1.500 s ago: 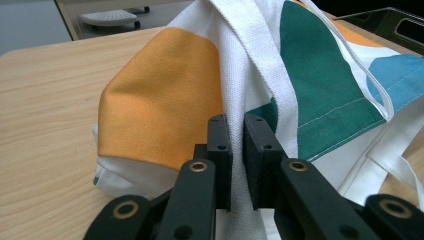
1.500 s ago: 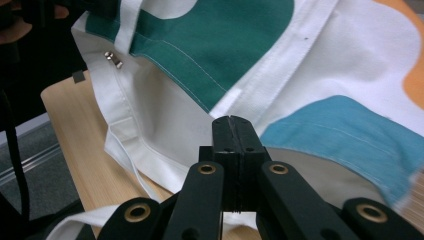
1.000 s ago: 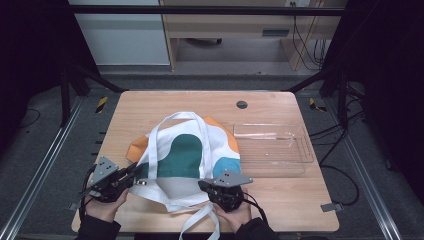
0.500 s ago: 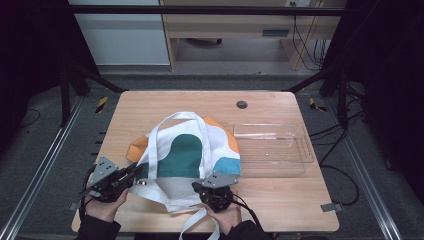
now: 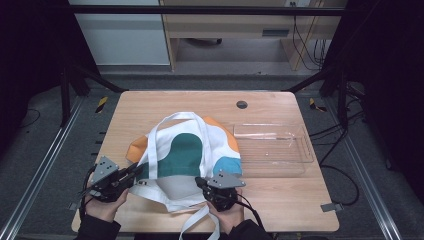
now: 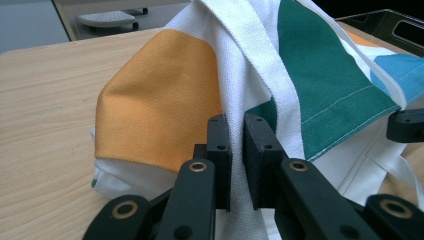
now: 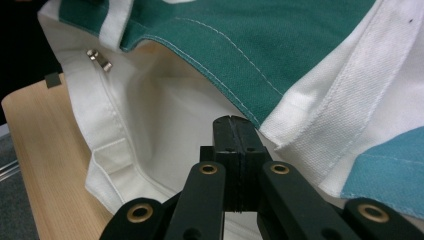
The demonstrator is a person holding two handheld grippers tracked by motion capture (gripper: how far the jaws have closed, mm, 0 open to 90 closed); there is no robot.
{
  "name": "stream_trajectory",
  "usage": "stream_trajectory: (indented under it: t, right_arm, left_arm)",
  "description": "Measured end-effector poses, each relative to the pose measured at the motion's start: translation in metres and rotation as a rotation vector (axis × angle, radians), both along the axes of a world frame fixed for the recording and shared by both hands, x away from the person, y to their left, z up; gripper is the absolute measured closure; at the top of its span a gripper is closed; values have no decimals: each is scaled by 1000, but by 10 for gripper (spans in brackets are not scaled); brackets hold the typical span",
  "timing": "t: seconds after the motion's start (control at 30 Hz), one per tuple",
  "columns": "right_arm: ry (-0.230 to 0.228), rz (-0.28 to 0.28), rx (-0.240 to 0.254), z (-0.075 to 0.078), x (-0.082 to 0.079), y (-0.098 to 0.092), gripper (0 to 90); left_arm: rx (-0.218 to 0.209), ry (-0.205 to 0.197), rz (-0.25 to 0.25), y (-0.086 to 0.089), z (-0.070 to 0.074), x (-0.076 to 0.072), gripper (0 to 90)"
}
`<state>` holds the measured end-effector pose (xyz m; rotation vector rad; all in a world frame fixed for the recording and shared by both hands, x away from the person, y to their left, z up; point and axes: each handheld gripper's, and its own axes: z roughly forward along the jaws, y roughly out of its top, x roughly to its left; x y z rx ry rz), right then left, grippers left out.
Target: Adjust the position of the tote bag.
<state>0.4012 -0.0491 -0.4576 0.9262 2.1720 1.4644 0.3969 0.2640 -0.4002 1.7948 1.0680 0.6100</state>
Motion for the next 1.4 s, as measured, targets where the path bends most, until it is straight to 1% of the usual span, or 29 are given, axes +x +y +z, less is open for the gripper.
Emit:
stream_trajectory:
  t: [0.07, 0.13, 0.23, 0.4, 0.53, 0.6, 0.63, 0.7, 0.73, 0.77, 0.83, 0.9, 1.0, 1.1, 1.2, 1.27, 1.37, 1.4]
  right_arm:
    - [-12, 0, 17, 4, -2, -2, 900]
    - [-15, 2, 22, 6, -3, -4, 900]
    - [-20, 0, 44, 10, -4, -8, 900]
    - [-42, -4, 77, 20, -5, -13, 900]
    - [-60, -5, 93, 28, -5, -15, 900]
    - [-70, -5, 103, 31, -5, -16, 900]
    - [-75, -10, 105, 33, -4, -17, 900]
    - [-77, -13, 115, 36, -1, -20, 900]
    - [-72, -14, 116, 37, 0, -21, 900]
    - [-66, -15, 112, 37, 0, -21, 900]
    - [-56, -5, 104, 34, -1, -19, 900]
    - [-44, 10, 86, 28, -2, -14, 900]
    - [-15, 26, 49, 14, -3, -4, 900]
    - [18, 29, 29, 1, -1, 3, 900]
    - [20, 6, 13, -5, 2, 4, 900]
    - [35, -15, 19, -9, 5, 4, 900]
    - [47, -27, 7, -13, 8, 3, 900]
    - [43, -32, 7, -13, 9, 3, 900]
  left_arm:
    - [1, 1, -1, 0, 0, 0, 819]
    - [1, 5, -4, -1, 0, 0, 819]
    - [2, 7, -7, -1, -1, 0, 818]
    - [7, 8, -12, -2, -1, 0, 818]
    - [8, 11, -18, -4, -1, 0, 817]
    - [17, 12, -12, -4, -2, 0, 819]
    - [14, 13, -12, -4, -2, 0, 822]
    - [8, 11, -8, -3, -1, 0, 825]
    - [-2, 16, -9, -3, -1, 0, 825]
    - [-2, 15, -9, -4, -1, 0, 825]
    - [1, 14, -11, -4, -1, -1, 826]
    - [-2, 11, -11, -3, -1, -1, 826]
    - [-4, 9, -11, -3, -1, -1, 826]
    - [-3, 8, -11, -3, -1, -1, 826]
    - [-6, 6, -11, -3, 0, -1, 825]
    - [-5, 6, -10, -3, -1, -1, 825]
    - [-5, 6, -9, -3, -1, -1, 826]
    - [-6, 6, -8, -3, -1, -1, 826]
